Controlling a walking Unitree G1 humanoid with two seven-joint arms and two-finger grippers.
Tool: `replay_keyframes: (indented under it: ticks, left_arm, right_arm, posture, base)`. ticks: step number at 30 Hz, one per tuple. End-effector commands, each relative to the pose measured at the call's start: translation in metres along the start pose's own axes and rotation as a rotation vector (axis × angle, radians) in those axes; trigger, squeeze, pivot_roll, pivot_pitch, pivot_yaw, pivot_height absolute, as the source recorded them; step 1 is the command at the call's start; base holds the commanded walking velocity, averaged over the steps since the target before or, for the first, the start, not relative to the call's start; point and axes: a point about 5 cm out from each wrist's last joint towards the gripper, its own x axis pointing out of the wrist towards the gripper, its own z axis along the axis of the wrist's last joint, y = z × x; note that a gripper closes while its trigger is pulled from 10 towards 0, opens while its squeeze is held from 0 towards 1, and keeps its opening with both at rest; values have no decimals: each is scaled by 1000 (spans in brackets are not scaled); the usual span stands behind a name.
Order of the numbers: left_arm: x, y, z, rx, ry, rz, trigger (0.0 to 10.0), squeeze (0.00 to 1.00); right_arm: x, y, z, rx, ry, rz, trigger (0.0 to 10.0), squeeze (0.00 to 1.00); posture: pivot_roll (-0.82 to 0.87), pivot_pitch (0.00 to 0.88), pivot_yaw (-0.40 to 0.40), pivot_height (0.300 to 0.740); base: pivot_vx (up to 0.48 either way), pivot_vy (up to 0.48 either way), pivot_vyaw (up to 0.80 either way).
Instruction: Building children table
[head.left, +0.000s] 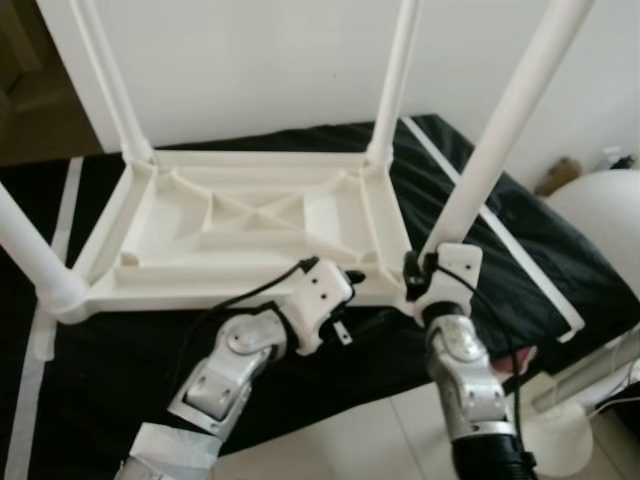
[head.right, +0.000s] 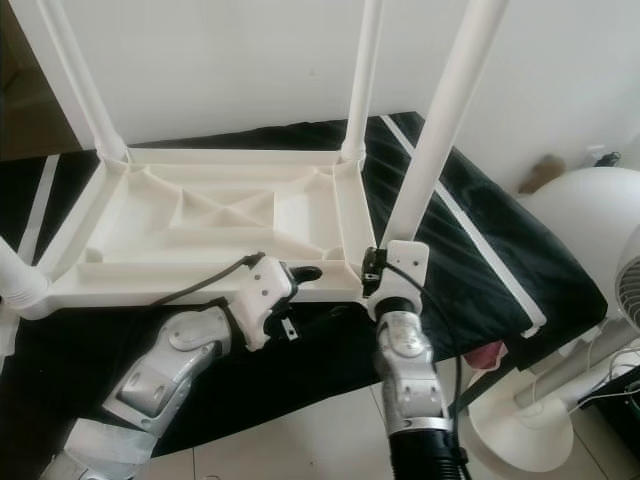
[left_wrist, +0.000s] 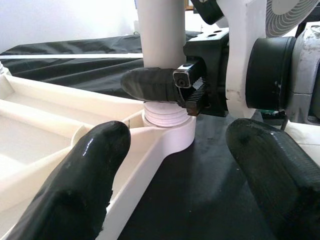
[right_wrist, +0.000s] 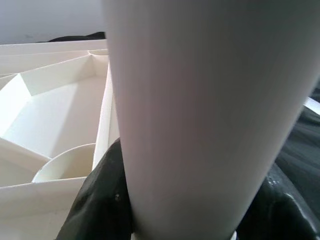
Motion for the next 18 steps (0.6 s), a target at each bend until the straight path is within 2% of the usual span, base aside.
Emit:
replay_keyframes:
  ticks: [1,7,13,14,15,18]
  left_arm:
    - [1,-1,-3,-12,17,-34,10000,0]
    - [5,-1,-2,-10,11,-40,10000,0]
    - [6,0,-1,-8,7,-38,10000,0]
    - [7,0,-1,-8,4,-38,10000,0]
    - [7,0,0,-7,4,-38,10000,0]
    - [7,0,0,-6,1,-37,10000,0]
  right_arm:
    - [-7,2,-22,34,112,-43,10000,0]
    - [-6,-5,-18,28,100,-81,10000,0]
    - [-8,-2,-17,15,94,-83,10000,0]
    - [-8,-1,-17,15,89,-73,10000,259]
    - [-8,-1,-16,15,87,-71,10000,1000]
    - [-8,0,-15,30,82,-40,10000,1000]
  posture:
    - [-64,58,7,740]
    - [-69,54,4,740]
    - [-69,57,1,740]
    - [-68,55,-2,740]
    - [-67,55,-3,740]
    - [-66,56,-7,740]
  base:
    - [0,0,0]
    - [0,0,0]
    - [0,0,0]
    - [0,0,0]
    - [0,0,0]
    - [0,0,0]
